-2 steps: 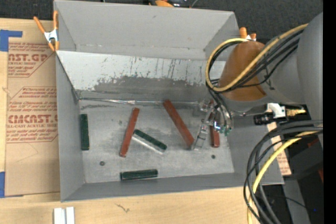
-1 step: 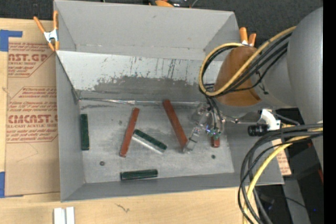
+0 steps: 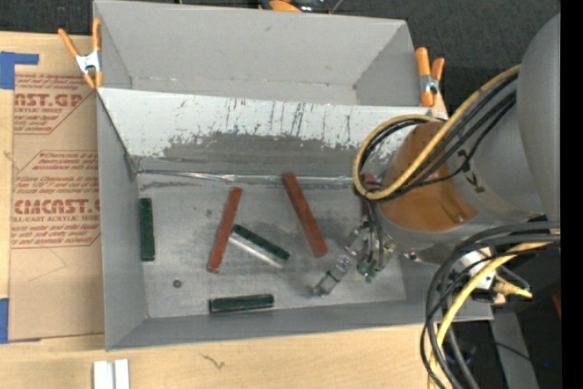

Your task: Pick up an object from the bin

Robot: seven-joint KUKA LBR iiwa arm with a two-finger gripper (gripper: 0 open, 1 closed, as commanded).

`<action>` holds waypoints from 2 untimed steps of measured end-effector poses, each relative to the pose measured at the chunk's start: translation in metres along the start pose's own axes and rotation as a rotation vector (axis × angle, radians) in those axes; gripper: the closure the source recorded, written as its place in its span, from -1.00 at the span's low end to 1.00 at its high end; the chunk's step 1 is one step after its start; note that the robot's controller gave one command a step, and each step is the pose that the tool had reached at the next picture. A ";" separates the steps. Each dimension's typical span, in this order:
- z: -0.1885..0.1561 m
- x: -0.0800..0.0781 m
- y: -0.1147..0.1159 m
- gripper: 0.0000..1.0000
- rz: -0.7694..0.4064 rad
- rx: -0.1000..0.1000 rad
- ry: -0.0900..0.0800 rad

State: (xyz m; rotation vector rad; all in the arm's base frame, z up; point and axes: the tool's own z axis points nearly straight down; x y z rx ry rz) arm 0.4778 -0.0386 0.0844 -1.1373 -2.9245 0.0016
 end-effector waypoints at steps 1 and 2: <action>-0.100 0.021 0.060 -1.00 -0.090 -0.010 -0.009; 0.019 0.062 0.085 -1.00 -0.128 0.002 0.003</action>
Offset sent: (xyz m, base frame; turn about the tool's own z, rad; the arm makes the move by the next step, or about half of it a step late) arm 0.0226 0.0549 0.0957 -0.0829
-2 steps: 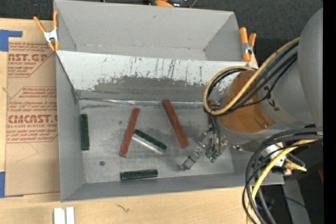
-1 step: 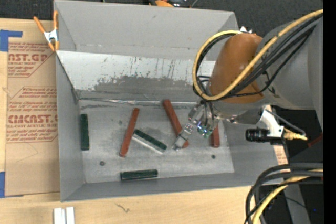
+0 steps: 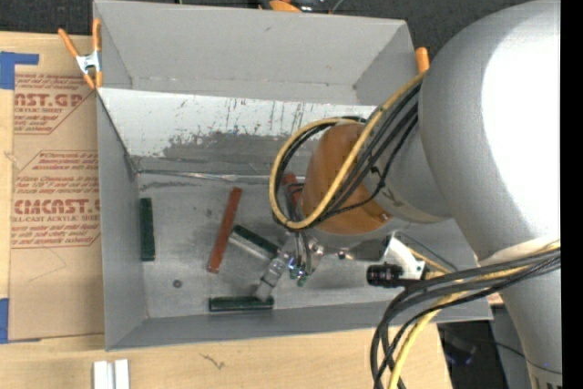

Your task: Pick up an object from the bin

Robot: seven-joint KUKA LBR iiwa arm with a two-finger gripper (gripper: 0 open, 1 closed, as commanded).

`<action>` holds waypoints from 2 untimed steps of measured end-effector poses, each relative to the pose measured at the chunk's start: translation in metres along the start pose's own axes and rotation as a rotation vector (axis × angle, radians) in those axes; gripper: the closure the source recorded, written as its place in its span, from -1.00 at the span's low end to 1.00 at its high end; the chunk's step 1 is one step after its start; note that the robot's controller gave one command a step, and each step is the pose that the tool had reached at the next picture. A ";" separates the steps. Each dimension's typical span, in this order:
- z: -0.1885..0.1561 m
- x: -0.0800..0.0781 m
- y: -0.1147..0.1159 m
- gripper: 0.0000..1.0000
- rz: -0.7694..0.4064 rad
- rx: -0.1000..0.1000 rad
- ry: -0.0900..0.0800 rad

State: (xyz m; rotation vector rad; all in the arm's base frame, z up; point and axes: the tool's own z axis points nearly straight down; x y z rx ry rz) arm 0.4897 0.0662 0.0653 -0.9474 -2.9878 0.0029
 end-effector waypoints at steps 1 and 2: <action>-0.005 -0.003 0.000 1.00 0.002 -0.004 -0.006; -0.064 -0.013 0.031 1.00 0.046 -0.009 -0.011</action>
Offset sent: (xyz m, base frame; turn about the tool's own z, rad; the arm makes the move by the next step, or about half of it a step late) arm 0.0000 0.0000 0.0000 0.0000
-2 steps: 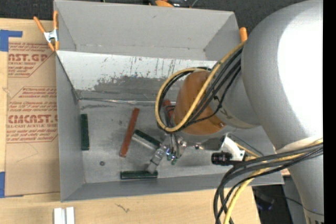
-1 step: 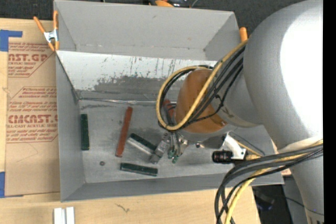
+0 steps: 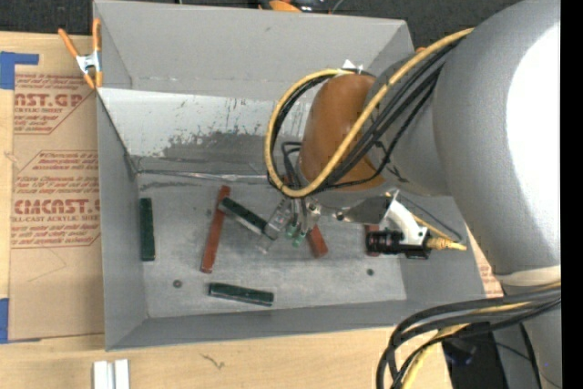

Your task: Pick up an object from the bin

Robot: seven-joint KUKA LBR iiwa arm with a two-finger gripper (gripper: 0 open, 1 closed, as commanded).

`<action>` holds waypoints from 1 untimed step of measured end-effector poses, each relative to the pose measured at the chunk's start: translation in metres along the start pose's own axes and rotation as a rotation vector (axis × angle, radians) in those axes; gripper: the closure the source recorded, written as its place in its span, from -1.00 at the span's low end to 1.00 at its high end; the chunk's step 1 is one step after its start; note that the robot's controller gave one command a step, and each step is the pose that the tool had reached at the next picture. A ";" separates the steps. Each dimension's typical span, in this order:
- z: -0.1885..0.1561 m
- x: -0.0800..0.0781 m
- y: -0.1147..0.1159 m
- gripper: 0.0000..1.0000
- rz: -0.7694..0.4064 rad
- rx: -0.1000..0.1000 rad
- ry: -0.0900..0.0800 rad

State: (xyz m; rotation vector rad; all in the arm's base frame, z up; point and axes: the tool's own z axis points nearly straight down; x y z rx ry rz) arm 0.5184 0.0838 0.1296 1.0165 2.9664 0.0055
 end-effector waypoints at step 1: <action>0.004 0.001 -0.003 -1.00 0.001 0.007 0.004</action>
Offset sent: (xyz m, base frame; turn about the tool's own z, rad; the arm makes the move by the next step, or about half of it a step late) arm 0.0000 0.0000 0.0000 0.0000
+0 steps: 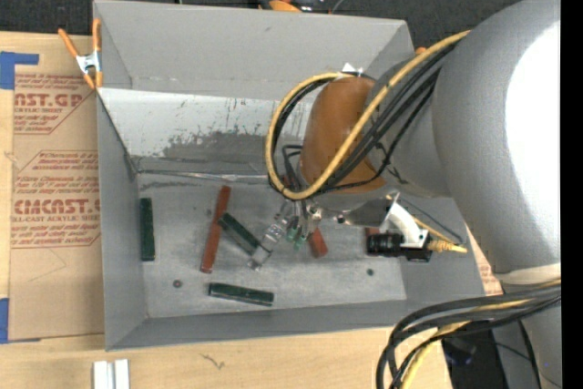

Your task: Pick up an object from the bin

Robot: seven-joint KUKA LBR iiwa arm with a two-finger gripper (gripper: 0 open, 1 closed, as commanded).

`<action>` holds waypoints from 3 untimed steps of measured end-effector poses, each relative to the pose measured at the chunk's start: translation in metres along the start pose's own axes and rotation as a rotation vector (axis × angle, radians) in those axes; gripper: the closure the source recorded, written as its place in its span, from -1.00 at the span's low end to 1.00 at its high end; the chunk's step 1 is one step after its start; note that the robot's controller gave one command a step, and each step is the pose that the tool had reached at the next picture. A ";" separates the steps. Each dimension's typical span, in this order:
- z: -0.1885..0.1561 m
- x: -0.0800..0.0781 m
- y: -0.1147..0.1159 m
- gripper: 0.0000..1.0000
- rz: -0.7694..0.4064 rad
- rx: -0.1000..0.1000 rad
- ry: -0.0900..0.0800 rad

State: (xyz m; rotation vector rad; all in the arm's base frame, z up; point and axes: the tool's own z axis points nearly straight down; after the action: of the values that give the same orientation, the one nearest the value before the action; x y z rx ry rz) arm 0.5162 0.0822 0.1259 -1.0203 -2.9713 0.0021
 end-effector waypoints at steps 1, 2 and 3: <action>0.060 0.033 0.006 -1.00 -0.001 0.003 0.005; 0.056 0.031 0.006 1.00 0.000 0.000 0.001; -0.114 0.038 0.027 1.00 0.026 -0.006 -0.003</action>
Offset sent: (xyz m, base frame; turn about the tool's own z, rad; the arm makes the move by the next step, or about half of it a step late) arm -0.0201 0.0238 -0.0559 0.0011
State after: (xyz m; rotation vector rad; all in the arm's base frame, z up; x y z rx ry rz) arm 0.5030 0.1271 0.2396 -1.0609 -2.9626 -0.0058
